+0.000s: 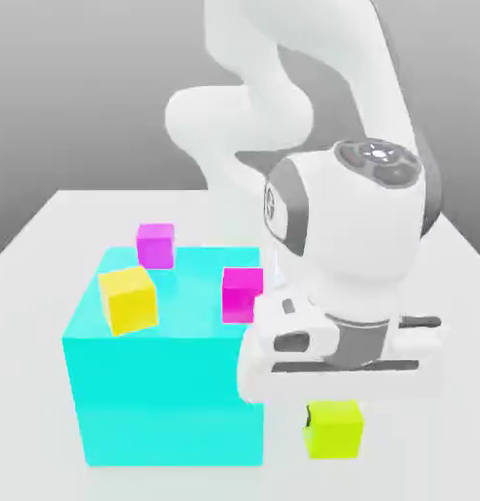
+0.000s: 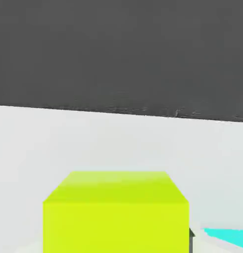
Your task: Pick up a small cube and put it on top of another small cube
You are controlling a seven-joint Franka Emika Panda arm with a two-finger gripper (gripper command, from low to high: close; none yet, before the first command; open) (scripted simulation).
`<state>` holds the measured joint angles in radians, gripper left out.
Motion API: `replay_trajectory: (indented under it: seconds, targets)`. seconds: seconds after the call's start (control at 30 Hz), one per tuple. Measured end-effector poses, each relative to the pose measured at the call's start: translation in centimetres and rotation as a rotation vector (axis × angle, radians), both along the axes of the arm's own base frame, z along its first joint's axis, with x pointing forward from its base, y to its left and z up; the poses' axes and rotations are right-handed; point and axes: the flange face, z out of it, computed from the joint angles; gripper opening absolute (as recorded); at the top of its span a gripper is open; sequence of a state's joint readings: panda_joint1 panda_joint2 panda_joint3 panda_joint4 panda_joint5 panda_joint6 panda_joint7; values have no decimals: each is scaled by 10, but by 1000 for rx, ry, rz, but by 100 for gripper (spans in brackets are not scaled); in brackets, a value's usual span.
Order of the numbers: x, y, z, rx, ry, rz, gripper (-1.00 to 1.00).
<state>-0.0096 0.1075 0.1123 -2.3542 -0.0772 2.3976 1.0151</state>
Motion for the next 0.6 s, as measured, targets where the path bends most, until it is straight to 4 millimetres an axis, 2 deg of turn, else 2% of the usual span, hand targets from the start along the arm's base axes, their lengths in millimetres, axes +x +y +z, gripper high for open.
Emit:
replay_trajectory:
  seconds: [0.03, 0.13, 0.37, 0.6]
  targets:
    - [-1, -22, 15, 2, 6, -58, -100]
    - [-12, -64, 58, 21, 19, -187, -100]
    - [-69, -120, 130, 69, 14, -423, -100]
    - [-143, -161, 182, 147, 6, -651, -100]
